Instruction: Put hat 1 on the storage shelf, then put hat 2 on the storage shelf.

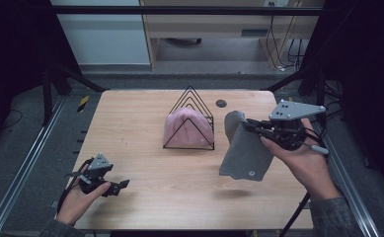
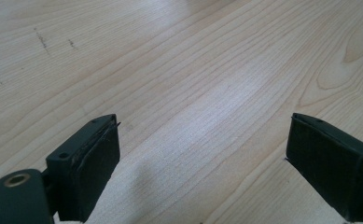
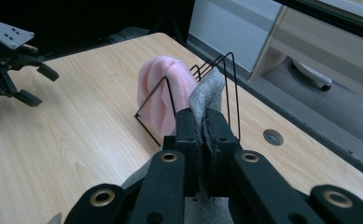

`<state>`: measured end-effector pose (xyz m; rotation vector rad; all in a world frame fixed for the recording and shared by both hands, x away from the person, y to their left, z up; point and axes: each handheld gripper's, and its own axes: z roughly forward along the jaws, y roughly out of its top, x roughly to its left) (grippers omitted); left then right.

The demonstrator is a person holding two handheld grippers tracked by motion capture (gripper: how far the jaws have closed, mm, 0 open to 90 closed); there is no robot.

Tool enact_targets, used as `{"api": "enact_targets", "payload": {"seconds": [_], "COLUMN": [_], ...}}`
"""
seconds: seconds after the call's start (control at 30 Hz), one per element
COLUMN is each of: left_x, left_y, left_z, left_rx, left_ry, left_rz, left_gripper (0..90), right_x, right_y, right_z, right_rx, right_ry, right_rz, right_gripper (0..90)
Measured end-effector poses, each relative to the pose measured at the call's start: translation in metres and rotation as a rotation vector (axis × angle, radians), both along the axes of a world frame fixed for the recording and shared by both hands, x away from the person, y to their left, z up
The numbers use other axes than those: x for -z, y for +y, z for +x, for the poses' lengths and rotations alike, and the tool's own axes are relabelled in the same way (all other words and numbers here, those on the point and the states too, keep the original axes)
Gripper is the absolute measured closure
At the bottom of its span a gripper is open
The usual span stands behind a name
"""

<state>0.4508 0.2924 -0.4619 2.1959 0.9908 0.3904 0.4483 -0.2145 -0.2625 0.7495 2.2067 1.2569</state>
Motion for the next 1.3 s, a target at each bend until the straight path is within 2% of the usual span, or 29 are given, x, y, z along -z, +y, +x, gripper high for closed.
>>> {"api": "enact_targets", "payload": {"seconds": [0.2, 0.27, 0.3, 0.4, 0.47, 0.5, 0.6, 0.7, 0.73, 0.8, 0.83, 0.9, 0.93, 0.97, 1.0, 1.2, 1.3], "left_x": [-0.001, -0.004, -0.007, -0.015, -0.03, -0.03, -0.047, -0.065, -0.065, -0.08, -0.08, -0.091, -0.101, -0.101, -0.105, -0.126, -0.131], "left_y": [-0.001, -0.001, -0.001, -0.007, -0.02, -0.02, -0.036, -0.055, -0.055, -0.072, -0.072, -0.084, -0.094, -0.094, -0.098, -0.115, -0.119], "left_z": [-0.001, -0.003, -0.005, -0.005, -0.007, -0.007, -0.005, 0.006, 0.006, 0.016, 0.016, 0.023, 0.028, 0.028, 0.031, 0.045, 0.048], "left_rx": [-0.002, -0.004, -0.007, 0.009, 0.057, 0.057, 0.118, 0.178, 0.178, 0.236, 0.236, 0.258, 0.288, 0.288, 0.298, 0.337, 0.347], "left_ry": [-0.002, -0.015, -0.027, -0.046, -0.077, -0.077, -0.097, -0.101, -0.101, -0.097, -0.097, -0.1, -0.106, -0.106, -0.106, -0.113, -0.12], "left_rz": [-0.002, -0.016, -0.041, -0.042, -0.05, -0.05, -0.037, -0.01, -0.01, -0.017, -0.017, -0.017, -0.018, -0.018, -0.024, -0.023, 0.0], "left_gripper": [9.6, 9.6, 9.6, 11.5, 12.0, 11.9, 12.0, 12.7, 13.3, 13.7, 13.8, 14.0, 14.3, 14.7, 14.7, 17.1, 17.7], "right_x": [-0.006, -0.009, -0.01, -0.02, -0.025, -0.025, -0.032, -0.04, -0.042, -0.045, -0.045, -0.048, -0.049, -0.049, -0.052, -0.055, -0.054], "right_y": [0.008, 0.01, 0.011, 0.019, 0.023, 0.023, 0.032, 0.045, 0.049, 0.058, 0.058, 0.066, 0.07, 0.07, 0.079, 0.1, 0.108], "right_z": [-0.002, -0.003, -0.003, -0.007, -0.007, -0.007, -0.007, -0.003, -0.002, 0.002, 0.002, 0.005, 0.007, 0.007, 0.012, 0.021, 0.021], "right_rx": [-0.024, -0.03, -0.034, -0.057, -0.07, -0.07, -0.09, -0.117, -0.123, -0.137, -0.137, -0.148, -0.154, -0.154, -0.165, -0.194, -0.211], "right_ry": [-0.008, -0.012, -0.011, -0.022, -0.029, -0.029, -0.031, -0.03, -0.031, -0.028, -0.028, -0.027, -0.027, -0.027, -0.023, -0.009, -0.005], "right_rz": [-0.001, -0.001, 0.0, -0.006, -0.012, -0.012, -0.021, -0.03, -0.034, -0.042, -0.042, -0.055, -0.061, -0.061, -0.074, -0.1, -0.103], "right_gripper": [86.0, 86.1, 86.1, 86.1, 86.1, 86.1, 86.0, 86.0, 86.0, 86.0, 86.0, 86.0, 86.0, 86.0, 86.0, 86.0, 86.0]}}
